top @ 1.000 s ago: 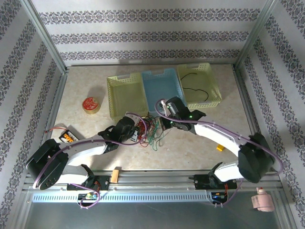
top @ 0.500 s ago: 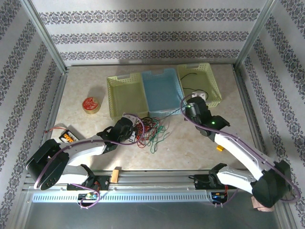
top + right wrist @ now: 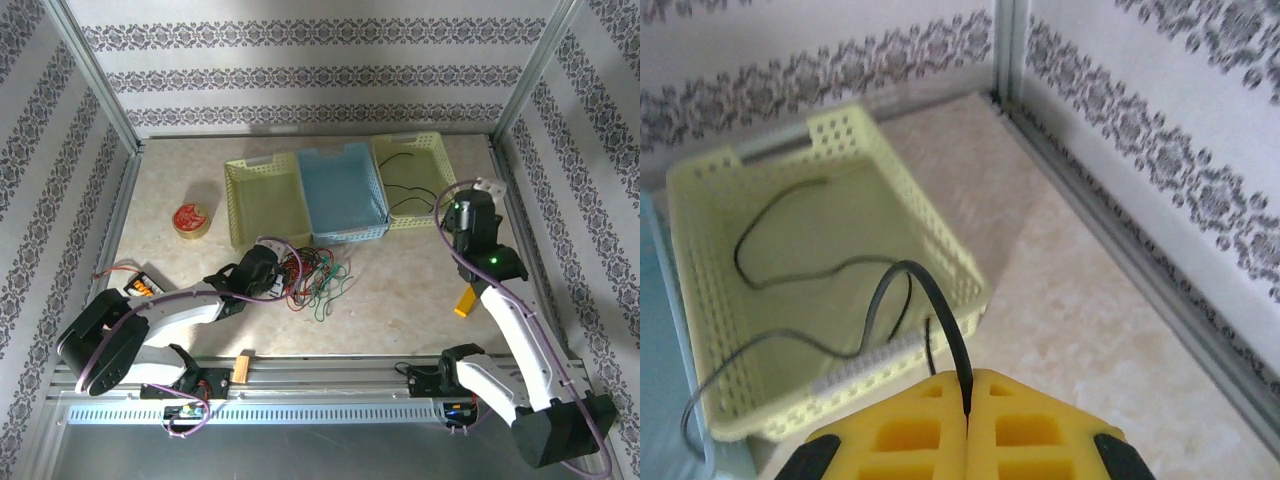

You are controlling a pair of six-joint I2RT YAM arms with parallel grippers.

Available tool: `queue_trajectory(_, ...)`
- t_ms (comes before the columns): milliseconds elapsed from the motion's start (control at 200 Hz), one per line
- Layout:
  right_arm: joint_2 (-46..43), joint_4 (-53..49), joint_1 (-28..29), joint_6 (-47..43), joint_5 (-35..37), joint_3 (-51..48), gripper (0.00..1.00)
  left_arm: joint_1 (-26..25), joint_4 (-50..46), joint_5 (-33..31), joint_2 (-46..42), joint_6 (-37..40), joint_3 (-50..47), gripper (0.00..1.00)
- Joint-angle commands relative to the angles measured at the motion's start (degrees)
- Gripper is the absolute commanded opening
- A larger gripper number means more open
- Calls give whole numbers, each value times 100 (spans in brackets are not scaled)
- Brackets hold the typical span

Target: Untangle the cables

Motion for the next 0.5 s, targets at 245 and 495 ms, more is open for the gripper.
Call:
queue_trajectory(245, 1349, 651, -596, -217, -538, 1397, 0, 58, 112, 227, 109, 49, 291, 31)
queue_trajectory(495, 2677, 1058, -779, -25, -828, 2035, 0, 57, 96, 255, -24, 49, 248, 32)
